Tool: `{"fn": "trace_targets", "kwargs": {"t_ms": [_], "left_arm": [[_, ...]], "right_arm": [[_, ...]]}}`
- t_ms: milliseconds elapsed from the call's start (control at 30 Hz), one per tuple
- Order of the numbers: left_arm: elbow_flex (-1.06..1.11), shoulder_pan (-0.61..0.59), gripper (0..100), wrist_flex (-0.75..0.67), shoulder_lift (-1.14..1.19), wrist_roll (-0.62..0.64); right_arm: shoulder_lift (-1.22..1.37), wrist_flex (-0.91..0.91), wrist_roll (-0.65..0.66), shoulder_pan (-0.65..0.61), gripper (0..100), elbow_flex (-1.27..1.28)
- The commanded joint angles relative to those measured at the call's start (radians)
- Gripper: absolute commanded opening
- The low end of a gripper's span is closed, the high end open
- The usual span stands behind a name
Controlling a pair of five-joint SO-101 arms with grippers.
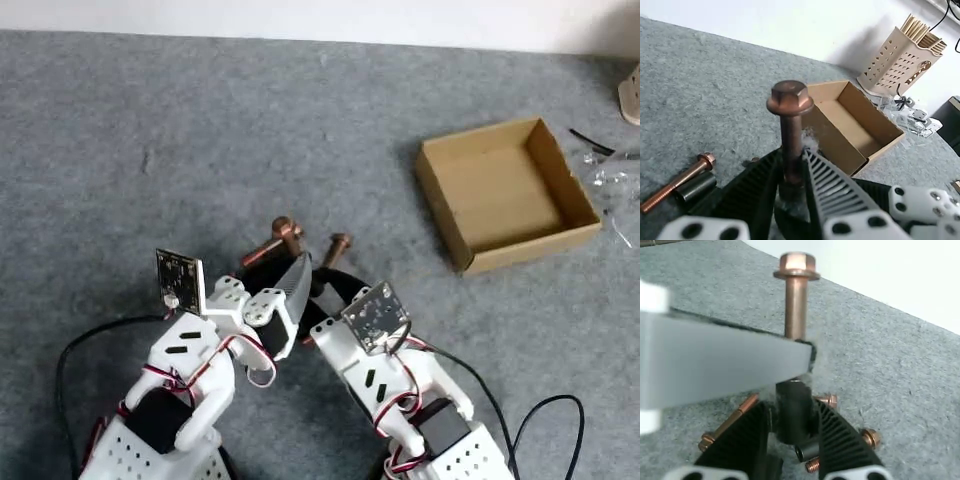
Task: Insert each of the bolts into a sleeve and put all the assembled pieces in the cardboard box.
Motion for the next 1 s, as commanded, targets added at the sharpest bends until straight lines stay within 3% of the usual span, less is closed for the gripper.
{"fn": "trace_targets", "kwargs": {"t_ms": [0,167,267,333,467,533,667,800,967], "left_arm": [[-0.038,0.004,4,0.000,-0.004,-0.005],[-0.031,0.002,26,0.026,-0.004,0.018],[-0.038,-0.053,27,0.032,-0.004,0.097],[-0.047,-0.160,25,0.017,-0.004,0.163],[-0.119,-0.475,19,-0.018,-0.004,0.446],[-0.128,-0.599,16,-0.025,-0.004,0.519],[-0.110,-0.630,10,-0.025,-0.004,0.497],[-0.085,-0.558,0,-0.018,-0.001,0.249],[-0.062,-0.527,0,0.008,0.005,0.057]], "right_arm": [[-0.022,-0.024,0.008,0.024,0.5,0.148],[-0.022,-0.024,0.006,0.024,0.5,0.148],[-0.022,-0.022,0.006,0.024,0.5,0.148],[-0.021,-0.022,0.006,0.024,0.5,0.148],[-0.021,-0.022,0.006,0.025,0.5,0.148],[-0.021,-0.022,0.006,0.027,0.5,0.148],[-0.022,-0.027,0.003,0.070,0.5,0.148],[-0.022,-0.044,0.003,0.122,0.5,0.148],[-0.022,-0.061,0.002,0.209,0.5,0.148]]}}
